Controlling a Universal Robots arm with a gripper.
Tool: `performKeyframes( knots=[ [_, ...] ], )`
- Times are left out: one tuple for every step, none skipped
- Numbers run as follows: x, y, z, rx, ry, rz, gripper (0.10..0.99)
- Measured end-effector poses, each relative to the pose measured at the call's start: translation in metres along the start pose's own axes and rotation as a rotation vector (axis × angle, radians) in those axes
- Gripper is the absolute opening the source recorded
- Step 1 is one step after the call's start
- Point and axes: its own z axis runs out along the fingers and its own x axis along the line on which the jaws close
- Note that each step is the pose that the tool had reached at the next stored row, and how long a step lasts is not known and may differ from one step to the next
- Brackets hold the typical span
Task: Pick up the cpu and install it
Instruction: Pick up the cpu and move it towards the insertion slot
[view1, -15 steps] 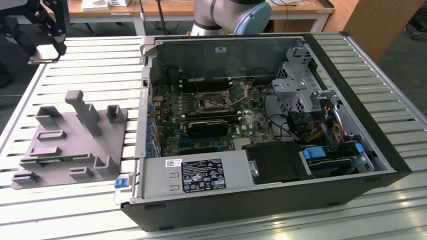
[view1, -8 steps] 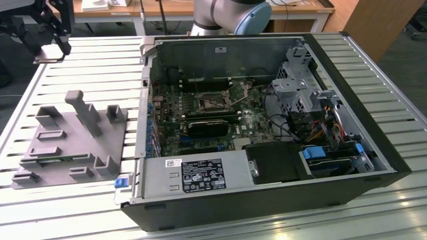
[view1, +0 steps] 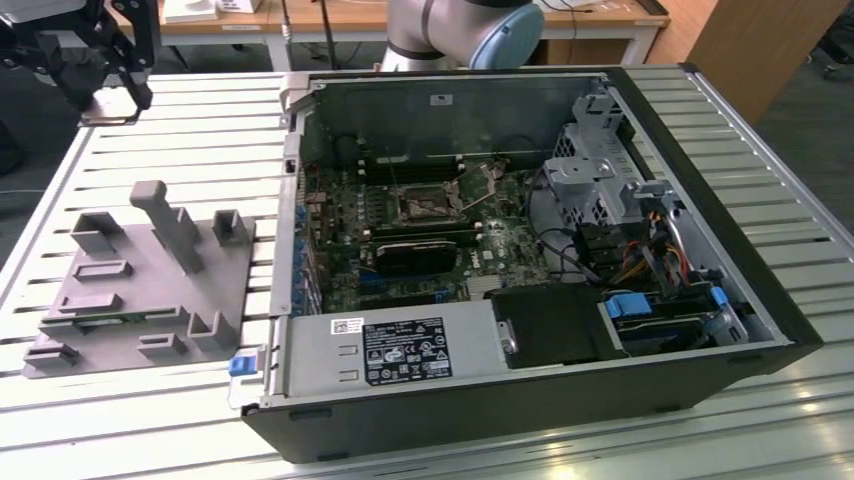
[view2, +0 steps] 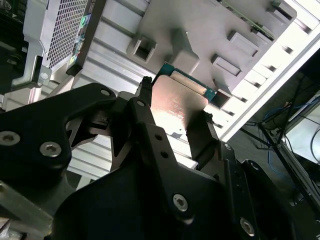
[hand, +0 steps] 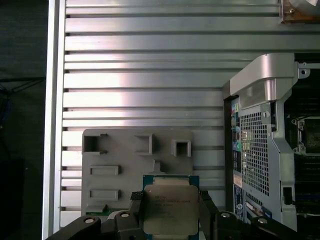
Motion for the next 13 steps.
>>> performKeyframes(
  knots=[
    [-0.001, 0.0, 0.0, 0.0, 0.0, 0.0, 0.529],
    [-0.0021, 0.0001, 0.0, 0.0, 0.0, 0.0, 0.529],
    [-0.0031, 0.0001, 0.0, 0.0, 0.0, 0.0, 0.529],
    [-0.0041, 0.0002, 0.0, 0.0, 0.0, 0.0, 0.529],
    [-0.0051, 0.0002, 0.0, 0.0, 0.0, 0.0, 0.529],
    [-0.0061, 0.0003, -0.0001, 0.0, 0.0, 0.0, 0.529],
    [-0.0071, 0.0003, 0.0, 0.0, 0.0, 0.0, 0.529],
    [-0.0081, 0.0004, 0.0, 0.0, 0.0, 0.0, 0.529],
    [-0.0091, 0.0004, 0.0, 0.0, 0.0, 0.0, 0.529],
    [-0.0102, 0.0005, 0.0, 0.0, 0.0, 0.0, 0.529],
    [-0.0112, 0.0005, 0.0, 0.0, 0.0, 0.0, 0.529],
    [-0.0122, 0.0006, 0.0, 0.0, 0.0, 0.0, 0.529],
    [-0.0132, 0.0006, 0.0, 0.0, 0.0, 0.0, 0.529]
  ],
)
